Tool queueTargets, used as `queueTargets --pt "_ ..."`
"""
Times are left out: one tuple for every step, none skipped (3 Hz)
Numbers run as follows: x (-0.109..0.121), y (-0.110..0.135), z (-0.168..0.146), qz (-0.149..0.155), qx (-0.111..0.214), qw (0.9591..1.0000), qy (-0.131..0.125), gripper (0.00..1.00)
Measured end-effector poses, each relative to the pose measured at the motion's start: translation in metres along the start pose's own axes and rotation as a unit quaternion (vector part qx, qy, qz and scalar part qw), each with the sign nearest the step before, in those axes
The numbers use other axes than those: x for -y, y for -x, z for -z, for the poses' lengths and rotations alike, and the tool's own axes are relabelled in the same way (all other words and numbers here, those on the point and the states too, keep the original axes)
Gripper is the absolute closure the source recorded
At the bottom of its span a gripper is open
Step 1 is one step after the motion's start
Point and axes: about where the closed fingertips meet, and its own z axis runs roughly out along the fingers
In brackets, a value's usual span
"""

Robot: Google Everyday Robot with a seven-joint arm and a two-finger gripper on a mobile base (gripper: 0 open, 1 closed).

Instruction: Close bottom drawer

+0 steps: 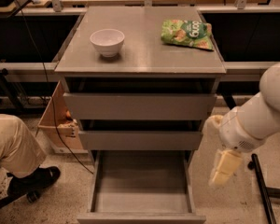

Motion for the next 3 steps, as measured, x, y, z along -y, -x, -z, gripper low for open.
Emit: queueTargets --pt "-0.021 -0.015 -0.09 -0.013 0.025 0.9991 0.03 0.0" --pt "-0.027 -0.017 -0.099 -0.013 0.029 0.9989 0.034 0.0" --pt "-0.035 -0.024 -0.143 -0.002 0.04 0.998 0.049 0.0"
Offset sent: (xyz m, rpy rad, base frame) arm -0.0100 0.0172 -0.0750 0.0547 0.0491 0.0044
